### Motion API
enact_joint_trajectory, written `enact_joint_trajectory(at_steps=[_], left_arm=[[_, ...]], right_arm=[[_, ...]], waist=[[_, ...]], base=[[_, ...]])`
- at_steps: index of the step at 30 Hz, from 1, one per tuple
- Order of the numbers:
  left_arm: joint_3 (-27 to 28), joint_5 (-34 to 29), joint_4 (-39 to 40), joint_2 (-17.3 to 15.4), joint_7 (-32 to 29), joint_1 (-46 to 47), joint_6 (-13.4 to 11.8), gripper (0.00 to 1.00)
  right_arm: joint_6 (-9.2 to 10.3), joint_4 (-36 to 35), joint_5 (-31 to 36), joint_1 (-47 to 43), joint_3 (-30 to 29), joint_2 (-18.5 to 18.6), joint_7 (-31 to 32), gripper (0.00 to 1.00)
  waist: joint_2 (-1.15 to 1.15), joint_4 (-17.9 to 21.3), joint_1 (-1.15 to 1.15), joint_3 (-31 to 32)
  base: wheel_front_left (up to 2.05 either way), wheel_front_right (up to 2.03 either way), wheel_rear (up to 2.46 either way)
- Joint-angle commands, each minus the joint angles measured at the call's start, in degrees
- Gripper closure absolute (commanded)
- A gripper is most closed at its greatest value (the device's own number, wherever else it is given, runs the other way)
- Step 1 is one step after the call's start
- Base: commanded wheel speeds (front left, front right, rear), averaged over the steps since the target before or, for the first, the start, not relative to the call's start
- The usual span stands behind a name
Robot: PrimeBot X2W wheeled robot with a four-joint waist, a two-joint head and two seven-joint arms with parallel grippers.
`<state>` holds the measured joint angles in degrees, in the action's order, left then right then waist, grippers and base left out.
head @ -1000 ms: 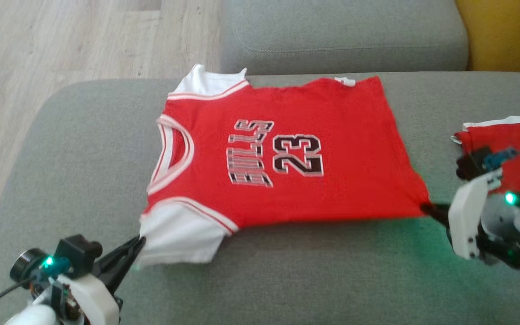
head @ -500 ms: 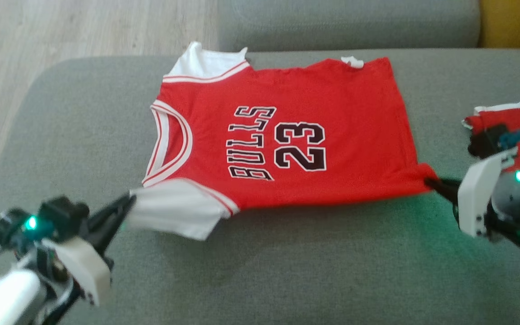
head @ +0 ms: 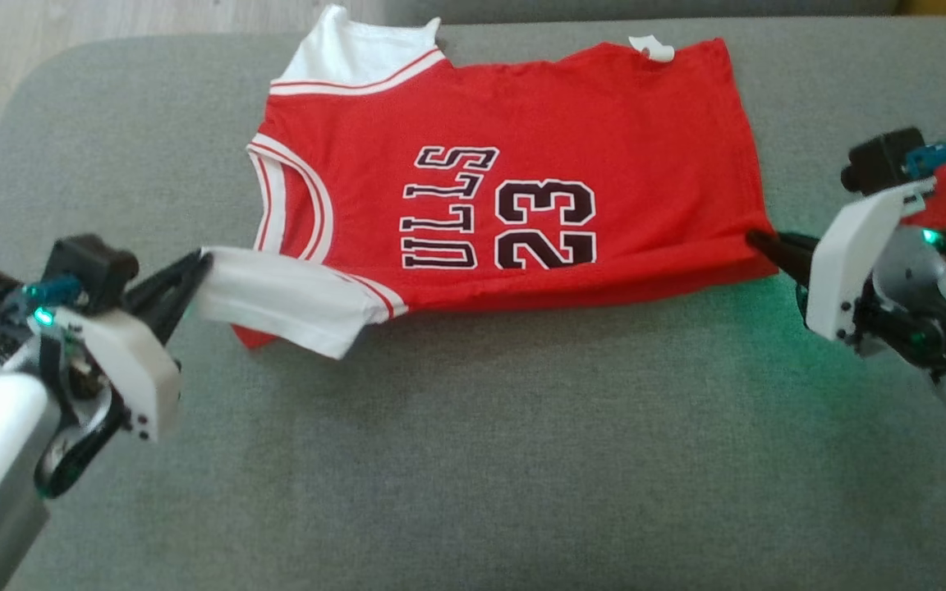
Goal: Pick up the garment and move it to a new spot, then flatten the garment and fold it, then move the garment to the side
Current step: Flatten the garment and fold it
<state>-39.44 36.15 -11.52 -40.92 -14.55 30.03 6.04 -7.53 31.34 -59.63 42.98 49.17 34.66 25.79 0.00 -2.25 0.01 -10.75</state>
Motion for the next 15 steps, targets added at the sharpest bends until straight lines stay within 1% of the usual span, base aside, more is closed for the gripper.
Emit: enact_joint_trajectory(at_steps=[1,7,15], left_arm=[[2.08,-0.41,-0.09,-1.82,0.08,4.44,0.27,1.00],[0.27,-0.69,-3.86,0.25,0.26,8.55,0.91,1.00],[-0.87,0.70,-8.95,2.74,0.37,13.68,1.26,1.00]], right_arm=[[0.04,-0.49,0.74,1.65,-0.47,0.34,-0.40,1.00],[0.04,2.11,2.24,3.82,-0.81,-0.88,-1.97,1.00],[0.04,4.85,3.38,6.25,-0.75,-2.55,-3.72,1.00]], waist=[[0.00,0.37,-0.01,-0.42],[0.00,0.75,-0.01,-1.38],[0.00,0.66,-0.01,-2.70]], base=[[0.00,0.00,0.00],[0.00,0.00,0.00],[0.00,0.00,0.00]])
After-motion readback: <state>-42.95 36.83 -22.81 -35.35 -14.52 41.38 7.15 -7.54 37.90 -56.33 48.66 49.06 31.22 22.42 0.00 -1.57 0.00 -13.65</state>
